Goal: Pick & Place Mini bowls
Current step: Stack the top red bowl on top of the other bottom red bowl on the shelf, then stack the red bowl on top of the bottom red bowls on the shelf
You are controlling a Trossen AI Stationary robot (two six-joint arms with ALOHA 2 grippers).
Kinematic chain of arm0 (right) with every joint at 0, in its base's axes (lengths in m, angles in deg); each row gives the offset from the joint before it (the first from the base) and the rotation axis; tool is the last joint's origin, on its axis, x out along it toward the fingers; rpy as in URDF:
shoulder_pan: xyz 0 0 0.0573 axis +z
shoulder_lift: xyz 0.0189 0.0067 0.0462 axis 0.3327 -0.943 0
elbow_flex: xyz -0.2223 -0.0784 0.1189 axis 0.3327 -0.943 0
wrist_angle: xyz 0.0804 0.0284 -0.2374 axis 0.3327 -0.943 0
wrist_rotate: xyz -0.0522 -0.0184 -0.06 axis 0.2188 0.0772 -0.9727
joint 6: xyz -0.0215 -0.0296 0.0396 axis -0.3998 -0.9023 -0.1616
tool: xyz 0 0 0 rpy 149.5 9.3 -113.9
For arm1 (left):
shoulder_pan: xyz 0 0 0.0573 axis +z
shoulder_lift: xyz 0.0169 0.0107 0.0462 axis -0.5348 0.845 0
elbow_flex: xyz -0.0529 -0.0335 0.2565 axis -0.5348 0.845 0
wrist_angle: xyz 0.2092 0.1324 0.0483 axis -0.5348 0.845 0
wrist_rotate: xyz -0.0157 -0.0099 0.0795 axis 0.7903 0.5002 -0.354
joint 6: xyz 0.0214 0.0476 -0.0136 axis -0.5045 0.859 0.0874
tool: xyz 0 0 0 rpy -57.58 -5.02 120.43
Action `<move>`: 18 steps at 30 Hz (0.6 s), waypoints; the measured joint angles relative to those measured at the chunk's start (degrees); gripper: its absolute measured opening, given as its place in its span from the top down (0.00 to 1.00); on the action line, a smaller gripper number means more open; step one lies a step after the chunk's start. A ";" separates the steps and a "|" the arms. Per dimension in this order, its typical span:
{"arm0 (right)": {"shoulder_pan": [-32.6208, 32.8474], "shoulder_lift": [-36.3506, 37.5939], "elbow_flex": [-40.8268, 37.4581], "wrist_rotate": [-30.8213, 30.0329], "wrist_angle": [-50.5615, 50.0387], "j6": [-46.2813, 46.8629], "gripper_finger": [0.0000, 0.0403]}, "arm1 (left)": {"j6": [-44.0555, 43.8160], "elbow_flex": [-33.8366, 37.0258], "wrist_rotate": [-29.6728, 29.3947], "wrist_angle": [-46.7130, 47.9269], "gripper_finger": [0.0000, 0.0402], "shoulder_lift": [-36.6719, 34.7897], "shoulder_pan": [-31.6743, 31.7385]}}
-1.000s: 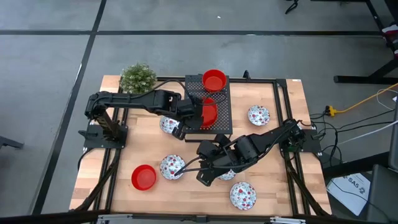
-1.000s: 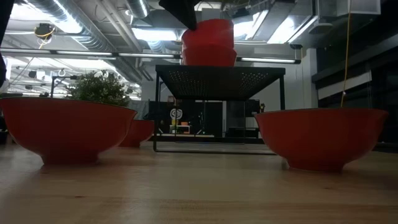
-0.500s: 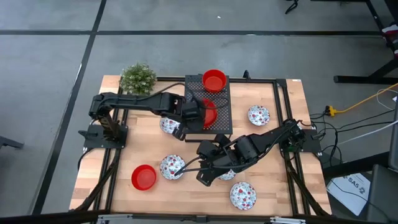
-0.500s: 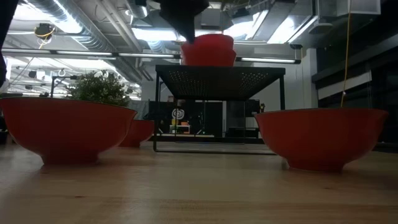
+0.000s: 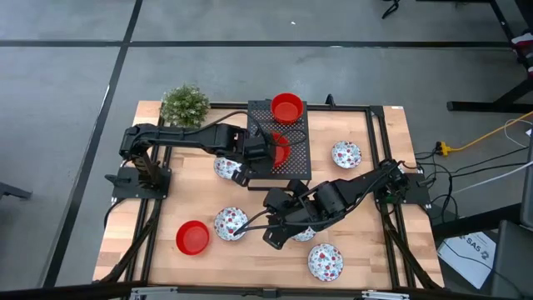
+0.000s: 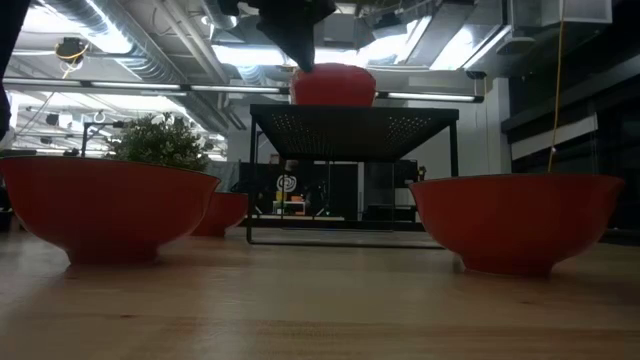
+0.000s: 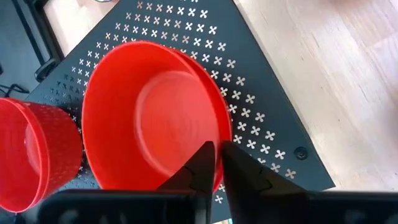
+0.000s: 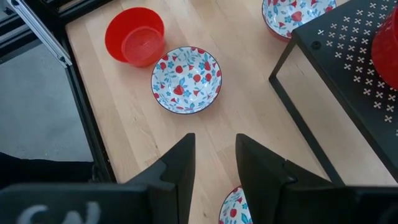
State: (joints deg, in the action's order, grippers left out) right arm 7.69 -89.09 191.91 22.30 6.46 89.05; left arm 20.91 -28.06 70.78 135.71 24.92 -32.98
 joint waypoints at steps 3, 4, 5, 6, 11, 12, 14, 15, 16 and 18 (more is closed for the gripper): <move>0.01 0.00 0.00 -0.02 0.00 -0.69 0.71 | -0.18 0.00 0.00 -0.12 0.89 0.00 -0.02; -0.01 0.00 0.00 -0.02 0.00 -1.11 0.71 | -0.23 0.00 -0.01 -0.11 0.88 -0.06 -0.02; 0.01 0.00 0.00 -0.02 0.00 -1.35 0.71 | -0.28 0.00 -0.01 -0.18 0.86 -0.12 -0.09; -0.01 0.00 0.00 -0.02 0.00 -1.56 0.71 | -0.46 0.00 -0.01 -0.45 0.85 -0.20 -0.14; 0.01 0.00 0.00 -0.02 0.00 -1.56 0.71 | -1.89 -0.02 1.78 -1.60 0.79 -1.63 -0.45; -0.01 0.00 0.00 -0.02 -0.01 -1.56 0.71 | -2.17 -0.02 3.03 -1.49 0.79 -2.05 -0.45; 0.01 0.00 0.00 -0.02 -0.02 -1.55 0.71 | -3.33 0.00 5.29 -1.78 0.78 -3.14 -0.46; -0.01 0.00 0.00 -0.02 -0.02 -1.61 0.71 | -3.87 0.00 6.24 -1.75 0.78 -3.88 -0.46; 0.01 -0.02 0.00 -0.02 -0.02 -1.74 0.71 | -4.48 -0.01 6.86 -1.85 0.78 -4.63 -0.46; -0.01 0.00 0.00 -0.02 0.00 -2.60 0.71 | -5.88 -0.02 7.77 -1.70 0.78 -6.24 -0.44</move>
State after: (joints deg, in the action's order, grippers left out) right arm 7.68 -89.09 191.91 22.28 6.45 86.45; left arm 15.03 -28.08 78.55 134.01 18.69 -33.41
